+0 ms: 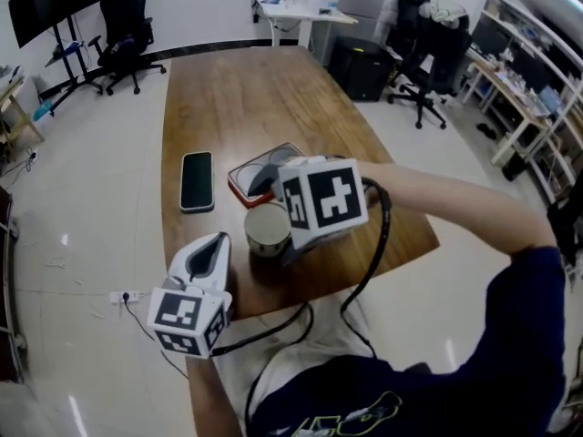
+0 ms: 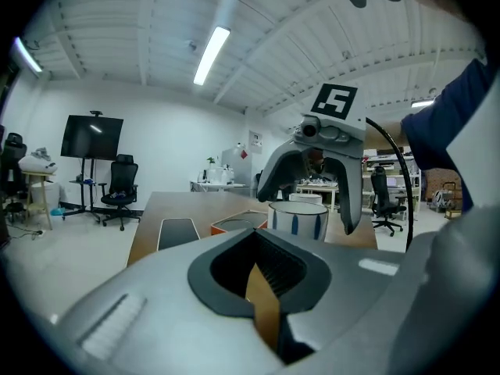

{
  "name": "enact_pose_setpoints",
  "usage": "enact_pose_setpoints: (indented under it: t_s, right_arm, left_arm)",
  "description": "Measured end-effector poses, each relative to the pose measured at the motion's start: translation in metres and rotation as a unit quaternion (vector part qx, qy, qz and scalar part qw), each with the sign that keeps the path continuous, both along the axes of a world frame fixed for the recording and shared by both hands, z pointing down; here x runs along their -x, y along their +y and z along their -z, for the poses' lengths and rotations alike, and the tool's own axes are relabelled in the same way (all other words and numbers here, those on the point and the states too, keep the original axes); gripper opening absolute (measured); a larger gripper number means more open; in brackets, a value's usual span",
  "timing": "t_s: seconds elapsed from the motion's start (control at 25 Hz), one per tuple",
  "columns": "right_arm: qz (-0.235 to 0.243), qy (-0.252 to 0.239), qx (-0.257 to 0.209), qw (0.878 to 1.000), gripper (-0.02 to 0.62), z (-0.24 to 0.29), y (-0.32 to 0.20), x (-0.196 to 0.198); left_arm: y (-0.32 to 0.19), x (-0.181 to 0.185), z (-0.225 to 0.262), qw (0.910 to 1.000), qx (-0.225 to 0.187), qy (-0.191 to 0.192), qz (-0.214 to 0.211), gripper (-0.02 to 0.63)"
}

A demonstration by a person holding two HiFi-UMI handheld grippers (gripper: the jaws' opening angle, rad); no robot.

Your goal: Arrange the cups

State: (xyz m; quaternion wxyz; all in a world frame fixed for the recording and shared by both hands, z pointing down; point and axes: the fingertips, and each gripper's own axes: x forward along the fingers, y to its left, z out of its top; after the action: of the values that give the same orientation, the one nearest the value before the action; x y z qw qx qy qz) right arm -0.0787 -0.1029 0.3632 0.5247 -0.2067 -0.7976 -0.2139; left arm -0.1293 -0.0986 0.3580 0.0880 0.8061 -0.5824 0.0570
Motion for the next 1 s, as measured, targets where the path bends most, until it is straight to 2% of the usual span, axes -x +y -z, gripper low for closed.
enact_pose_setpoints:
  t_s: [0.2,0.36,0.56,0.8,1.0]
  right_arm:
    - [0.019,0.062,-0.038,0.997,0.488,-0.022,-0.008,-0.001]
    - [0.027,0.086,-0.038,0.995,0.405,-0.032,-0.01,-0.002]
    - [0.022,0.107,-0.046,0.993,0.402,-0.031,-0.01,-0.006]
    - [-0.01,0.085,-0.033,0.996,0.402,-0.012,-0.023,0.0]
    - [-0.056,0.054,-0.047,0.996,0.402,0.021,-0.071,0.011]
  left_arm:
    - [-0.005,-0.001,-0.001,0.9998,-0.006,-0.011,-0.015,0.003]
    - [-0.006,0.0,0.001,0.9998,-0.011,-0.011,-0.013,0.003]
    - [-0.007,-0.002,0.002,0.9998,-0.01,-0.013,-0.013,0.003]
    - [-0.007,-0.002,0.002,0.9997,-0.011,-0.013,-0.014,0.003]
    - [-0.005,0.001,-0.001,0.9998,-0.012,-0.013,-0.013,0.003]
